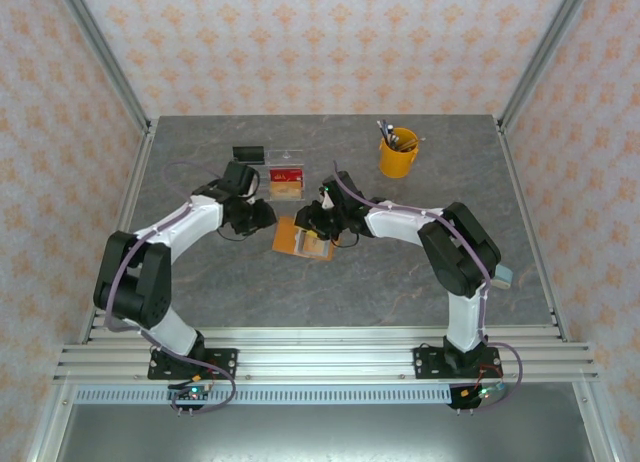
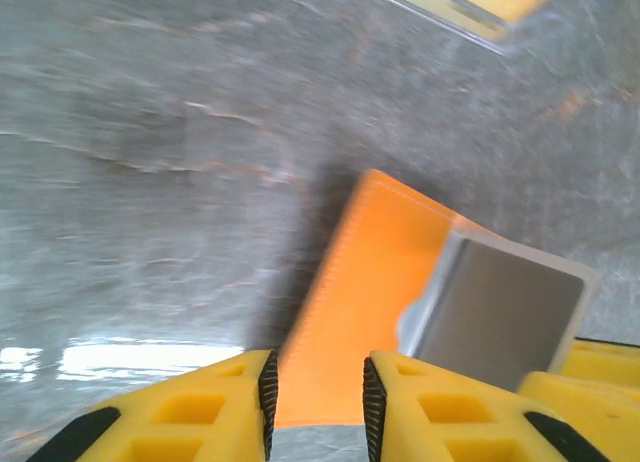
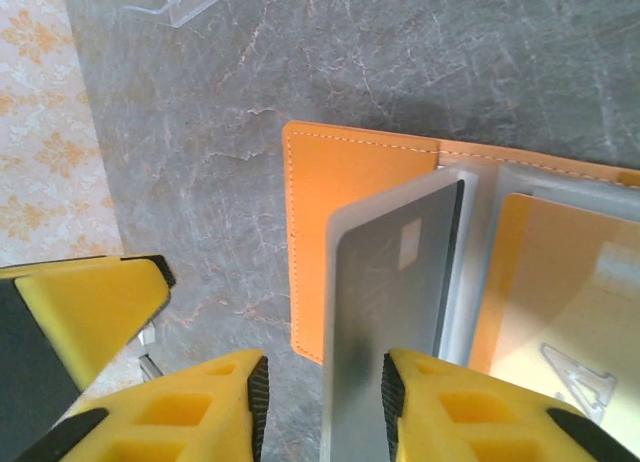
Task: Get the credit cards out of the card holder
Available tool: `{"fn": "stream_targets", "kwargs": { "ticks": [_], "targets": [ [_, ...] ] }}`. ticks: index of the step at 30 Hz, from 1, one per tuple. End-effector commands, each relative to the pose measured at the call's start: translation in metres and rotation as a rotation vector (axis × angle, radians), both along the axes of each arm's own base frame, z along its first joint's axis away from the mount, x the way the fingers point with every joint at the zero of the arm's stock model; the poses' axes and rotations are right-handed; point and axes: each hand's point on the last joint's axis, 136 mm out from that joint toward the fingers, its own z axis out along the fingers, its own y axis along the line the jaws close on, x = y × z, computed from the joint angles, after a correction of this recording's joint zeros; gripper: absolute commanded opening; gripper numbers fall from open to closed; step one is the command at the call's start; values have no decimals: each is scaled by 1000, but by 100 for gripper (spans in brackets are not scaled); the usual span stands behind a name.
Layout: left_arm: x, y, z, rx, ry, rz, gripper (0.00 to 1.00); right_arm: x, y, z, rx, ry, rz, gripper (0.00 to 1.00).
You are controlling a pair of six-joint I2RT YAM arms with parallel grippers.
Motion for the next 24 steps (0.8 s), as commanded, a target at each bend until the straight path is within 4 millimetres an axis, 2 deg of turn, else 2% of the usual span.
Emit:
{"fn": "stream_targets", "kwargs": {
  "ticks": [1, 4, 10, 14, 17, 20, 24],
  "targets": [
    [-17, 25, 0, 70, 38, 65, 35, 8, 16, 11, 44, -30, 16, 40],
    [-23, 37, 7, 120, 41, 84, 38, 12, 23, 3, 49, -15, 17, 43],
    [-29, 40, 18, 119, 11, 94, 39, 17, 30, -2, 61, -15, 19, 47],
    [-26, 23, 19, 40, -11, 46, 39, 18, 26, 2, 41, -32, 8, 44],
    [-22, 9, 16, 5, -11, 6, 36, 19, 12, 1, -24, -48, -26, 38],
    [-16, -9, 10, -23, -5, -35, 30, 17, -2, 1, -69, -65, -71, 33],
    [-7, -27, -2, -8, 18, -75, 20, 12, -16, -12, -139, -32, -110, 24]
  ]
}}
